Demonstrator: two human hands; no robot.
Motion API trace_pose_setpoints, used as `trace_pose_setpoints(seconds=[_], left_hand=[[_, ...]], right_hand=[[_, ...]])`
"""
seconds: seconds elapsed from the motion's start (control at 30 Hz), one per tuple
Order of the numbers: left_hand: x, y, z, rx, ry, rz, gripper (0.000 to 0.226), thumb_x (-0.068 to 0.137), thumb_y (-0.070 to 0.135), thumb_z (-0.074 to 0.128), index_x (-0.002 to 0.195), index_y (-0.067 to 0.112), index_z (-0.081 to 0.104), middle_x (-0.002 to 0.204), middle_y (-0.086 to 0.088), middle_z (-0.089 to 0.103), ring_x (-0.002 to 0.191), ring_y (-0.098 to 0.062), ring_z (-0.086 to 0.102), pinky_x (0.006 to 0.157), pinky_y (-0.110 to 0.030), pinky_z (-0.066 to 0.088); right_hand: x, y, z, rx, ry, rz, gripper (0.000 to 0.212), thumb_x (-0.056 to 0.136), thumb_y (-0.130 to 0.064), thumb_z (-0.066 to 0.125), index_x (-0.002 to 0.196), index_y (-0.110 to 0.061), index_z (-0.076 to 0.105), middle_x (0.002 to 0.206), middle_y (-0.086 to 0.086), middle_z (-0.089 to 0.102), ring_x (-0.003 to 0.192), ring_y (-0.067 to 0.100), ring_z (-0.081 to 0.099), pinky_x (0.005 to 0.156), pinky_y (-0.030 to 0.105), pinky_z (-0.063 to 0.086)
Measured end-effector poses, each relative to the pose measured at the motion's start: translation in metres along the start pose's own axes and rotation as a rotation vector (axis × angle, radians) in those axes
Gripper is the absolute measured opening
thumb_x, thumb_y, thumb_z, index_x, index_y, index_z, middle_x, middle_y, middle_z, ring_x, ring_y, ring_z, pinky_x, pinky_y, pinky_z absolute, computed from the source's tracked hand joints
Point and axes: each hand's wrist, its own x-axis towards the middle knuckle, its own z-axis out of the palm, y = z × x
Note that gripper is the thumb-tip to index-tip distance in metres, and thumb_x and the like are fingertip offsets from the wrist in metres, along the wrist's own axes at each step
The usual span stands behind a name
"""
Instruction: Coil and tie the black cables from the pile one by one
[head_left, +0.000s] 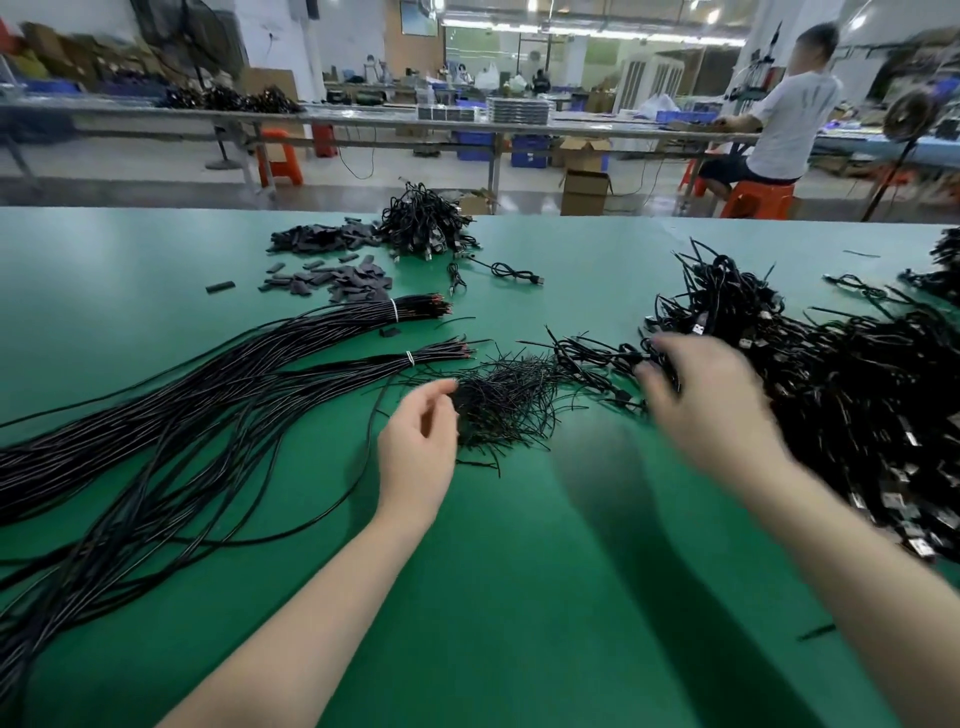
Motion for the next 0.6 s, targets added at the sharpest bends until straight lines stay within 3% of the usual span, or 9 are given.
trace_pose_setpoints(seconds=[0.03, 0.1, 0.17, 0.23, 0.33, 0.4, 0.5, 0.6], left_hand=[[0.015, -0.001, -0.003, 0.069, 0.046, 0.003, 0.024, 0.099, 0.018, 0.046, 0.111, 0.032, 0.062, 0.088, 0.008, 0.066, 0.063, -0.008, 0.054, 0.057, -0.028, 0.046], [0.052, -0.006, -0.017, 0.375, 0.047, 0.005, 0.029, 0.101, 0.02, 0.042, 0.126, 0.022, 0.058, 0.115, -0.006, 0.061, 0.081, -0.015, 0.058, 0.071, -0.032, 0.049], [0.086, -0.014, -0.042, 0.806, -0.043, 0.009, 0.037, 0.102, 0.024, 0.042, 0.137, 0.015, 0.05, 0.134, -0.012, 0.05, 0.111, -0.029, 0.055, 0.091, -0.043, 0.049], [0.112, -0.022, -0.07, 1.229, -0.176, 0.021, 0.037, 0.102, 0.028, 0.043, 0.137, 0.016, 0.052, 0.133, -0.01, 0.052, 0.117, -0.031, 0.051, 0.09, -0.043, 0.048], [0.13, -0.023, -0.099, 1.587, -0.332, 0.063, 0.03, 0.1, 0.037, 0.05, 0.114, 0.018, 0.067, 0.108, -0.004, 0.063, 0.096, -0.027, 0.062, 0.074, -0.035, 0.052], [0.133, -0.019, -0.106, 1.62, -0.362, 0.104, 0.03, 0.097, 0.042, 0.055, 0.103, 0.017, 0.07, 0.098, -0.003, 0.067, 0.087, -0.026, 0.065, 0.069, -0.033, 0.054], [0.137, -0.02, -0.114, 1.51, -0.31, 0.14, 0.021, 0.096, 0.04, 0.058, 0.1, 0.022, 0.069, 0.1, -0.006, 0.069, 0.09, -0.03, 0.065, 0.071, -0.034, 0.052], [0.145, -0.02, -0.131, 1.038, -0.107, 0.039, 0.018, 0.099, 0.034, 0.049, 0.099, 0.019, 0.059, 0.089, -0.003, 0.07, 0.077, -0.024, 0.068, 0.072, -0.038, 0.054]], right_hand=[[-0.013, -0.017, 0.018, 0.072, -0.12, -0.032, 0.044, 0.095, -0.034, 0.054, 0.131, -0.009, 0.056, 0.129, 0.014, 0.059, 0.121, 0.03, 0.05, 0.106, 0.041, 0.037], [-0.037, -0.037, 0.052, 0.146, -0.304, -0.024, 0.048, 0.097, -0.039, 0.051, 0.138, -0.013, 0.05, 0.136, 0.007, 0.052, 0.127, 0.023, 0.043, 0.107, 0.032, 0.033], [-0.053, -0.04, 0.076, 0.158, -0.321, -0.023, 0.046, 0.097, -0.042, 0.05, 0.135, -0.017, 0.052, 0.134, 0.001, 0.052, 0.124, 0.019, 0.045, 0.103, 0.028, 0.034], [-0.057, -0.038, 0.085, 0.17, -0.262, -0.013, 0.039, 0.095, -0.041, 0.051, 0.127, -0.02, 0.059, 0.128, -0.003, 0.057, 0.118, 0.016, 0.05, 0.097, 0.027, 0.038], [-0.054, -0.032, 0.088, 0.195, -0.217, -0.001, 0.031, 0.094, -0.038, 0.053, 0.118, -0.022, 0.063, 0.124, -0.007, 0.059, 0.115, 0.012, 0.052, 0.091, 0.025, 0.04], [-0.055, -0.031, 0.09, 0.187, -0.216, -0.009, 0.031, 0.093, -0.038, 0.053, 0.118, -0.022, 0.064, 0.124, -0.008, 0.059, 0.116, 0.012, 0.052, 0.092, 0.025, 0.04], [-0.055, -0.031, 0.09, 0.198, -0.209, -0.014, 0.029, 0.093, -0.036, 0.054, 0.117, -0.023, 0.065, 0.124, -0.009, 0.059, 0.117, 0.011, 0.051, 0.09, 0.023, 0.039], [-0.054, -0.029, 0.089, 0.222, -0.202, -0.008, 0.027, 0.093, -0.034, 0.055, 0.115, -0.023, 0.066, 0.123, -0.009, 0.06, 0.116, 0.01, 0.051, 0.088, 0.022, 0.038]])
